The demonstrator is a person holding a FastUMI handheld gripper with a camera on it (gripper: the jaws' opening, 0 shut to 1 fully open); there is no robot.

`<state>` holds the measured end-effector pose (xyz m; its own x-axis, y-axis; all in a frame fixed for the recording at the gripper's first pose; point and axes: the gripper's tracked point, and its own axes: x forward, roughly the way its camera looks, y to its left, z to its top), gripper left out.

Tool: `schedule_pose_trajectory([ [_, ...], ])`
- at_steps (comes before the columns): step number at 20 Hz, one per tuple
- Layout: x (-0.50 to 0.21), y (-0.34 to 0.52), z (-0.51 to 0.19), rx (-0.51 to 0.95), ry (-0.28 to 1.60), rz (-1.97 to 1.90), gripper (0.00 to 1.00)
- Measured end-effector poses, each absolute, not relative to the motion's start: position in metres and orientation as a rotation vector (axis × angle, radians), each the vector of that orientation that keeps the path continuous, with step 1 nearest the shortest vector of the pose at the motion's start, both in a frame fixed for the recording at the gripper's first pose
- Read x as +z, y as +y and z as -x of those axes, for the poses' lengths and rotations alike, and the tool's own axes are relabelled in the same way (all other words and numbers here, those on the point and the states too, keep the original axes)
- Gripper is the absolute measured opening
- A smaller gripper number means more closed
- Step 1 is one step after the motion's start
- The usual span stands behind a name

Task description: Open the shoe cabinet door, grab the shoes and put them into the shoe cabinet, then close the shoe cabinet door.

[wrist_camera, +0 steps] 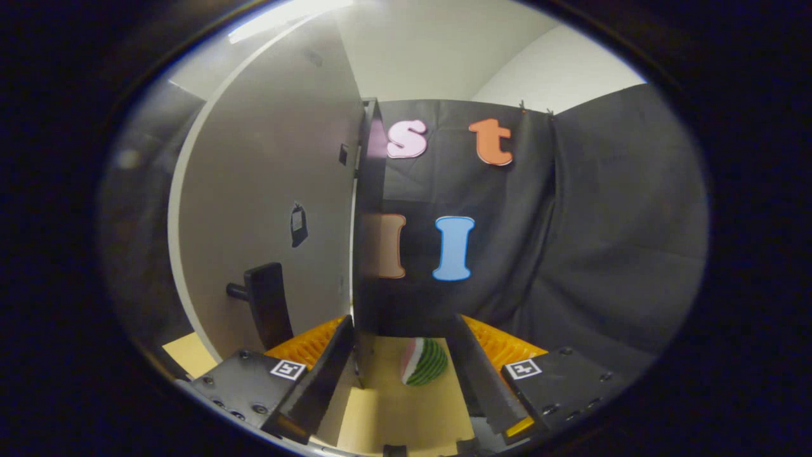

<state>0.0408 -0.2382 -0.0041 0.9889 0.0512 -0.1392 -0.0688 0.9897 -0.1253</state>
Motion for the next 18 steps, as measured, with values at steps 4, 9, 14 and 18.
schedule_pose_trajectory([
  [4,-0.006,-0.231,-0.046,0.074,0.132,0.136,0.93],
  [9,-0.013,-0.188,-0.039,0.103,0.147,0.086,0.91],
  [14,-0.015,-0.099,-0.039,0.122,0.12,0.118,0.91],
  [18,-0.026,-0.016,-0.058,0.119,0.094,0.118,0.91],
])
